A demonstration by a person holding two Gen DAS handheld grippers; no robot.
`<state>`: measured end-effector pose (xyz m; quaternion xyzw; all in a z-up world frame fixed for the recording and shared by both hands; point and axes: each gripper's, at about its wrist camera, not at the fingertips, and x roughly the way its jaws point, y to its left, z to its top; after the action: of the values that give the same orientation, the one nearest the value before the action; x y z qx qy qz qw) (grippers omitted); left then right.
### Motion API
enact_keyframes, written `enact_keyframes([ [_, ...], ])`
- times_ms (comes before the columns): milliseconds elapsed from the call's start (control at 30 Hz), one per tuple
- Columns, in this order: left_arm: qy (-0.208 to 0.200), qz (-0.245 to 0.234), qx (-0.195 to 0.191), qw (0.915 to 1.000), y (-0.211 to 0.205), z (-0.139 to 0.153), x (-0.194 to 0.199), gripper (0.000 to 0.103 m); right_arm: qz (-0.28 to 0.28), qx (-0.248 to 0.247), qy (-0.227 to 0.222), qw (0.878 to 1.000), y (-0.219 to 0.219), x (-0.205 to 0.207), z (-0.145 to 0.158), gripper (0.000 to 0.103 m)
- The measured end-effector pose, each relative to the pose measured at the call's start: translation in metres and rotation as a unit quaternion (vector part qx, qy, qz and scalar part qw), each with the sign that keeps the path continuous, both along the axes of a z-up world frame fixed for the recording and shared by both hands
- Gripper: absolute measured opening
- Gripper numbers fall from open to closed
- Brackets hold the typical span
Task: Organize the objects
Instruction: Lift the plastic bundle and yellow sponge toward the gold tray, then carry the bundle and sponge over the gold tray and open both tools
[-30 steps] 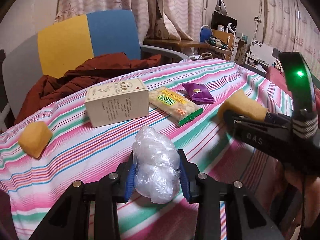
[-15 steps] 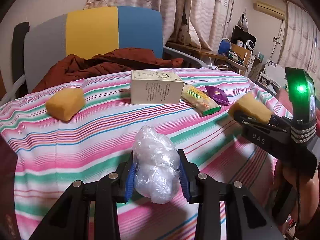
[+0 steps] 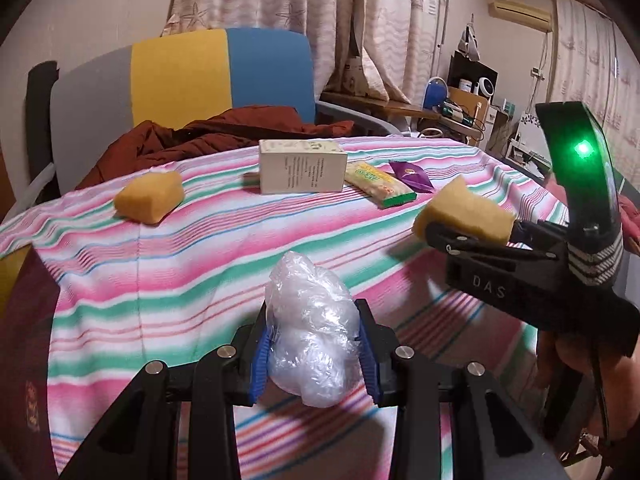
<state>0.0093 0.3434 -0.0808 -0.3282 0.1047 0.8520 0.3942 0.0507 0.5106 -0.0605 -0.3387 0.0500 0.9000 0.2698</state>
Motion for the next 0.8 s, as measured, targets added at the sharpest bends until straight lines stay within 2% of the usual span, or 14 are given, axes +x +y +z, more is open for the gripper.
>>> enact_keyframes([
  [167,-0.019,0.023,0.012,0.9995,-0.025,-0.004,0.003,0.037,0.017,-0.037,0.002,0.999,-0.021,0.003,-0.002,0.059],
  [267,-0.037,0.029,0.008,0.9988,-0.041,-0.017,0.012,0.037,0.025,-0.069,0.005,0.997,-0.036,0.004,-0.006,0.059],
  [433,0.008,0.006,0.016,0.9998,-0.063,-0.008,0.042,0.037,0.041,-0.109,0.026,0.993,-0.064,0.007,-0.003,0.059],
  [500,0.009,0.010,0.017,0.9998,-0.072,-0.004,0.045,0.037,0.051,-0.118,0.032,0.991,-0.076,0.006,0.003,0.059],
  [667,-0.023,0.053,0.063,0.9964,-0.117,0.008,0.038,0.037,0.075,-0.143,0.047,0.986,-0.103,0.003,0.014,0.059],
  [800,-0.021,0.071,0.088,0.9934,-0.150,0.022,0.039,0.037,0.097,-0.159,0.052,0.981,-0.124,0.000,0.021,0.059],
])
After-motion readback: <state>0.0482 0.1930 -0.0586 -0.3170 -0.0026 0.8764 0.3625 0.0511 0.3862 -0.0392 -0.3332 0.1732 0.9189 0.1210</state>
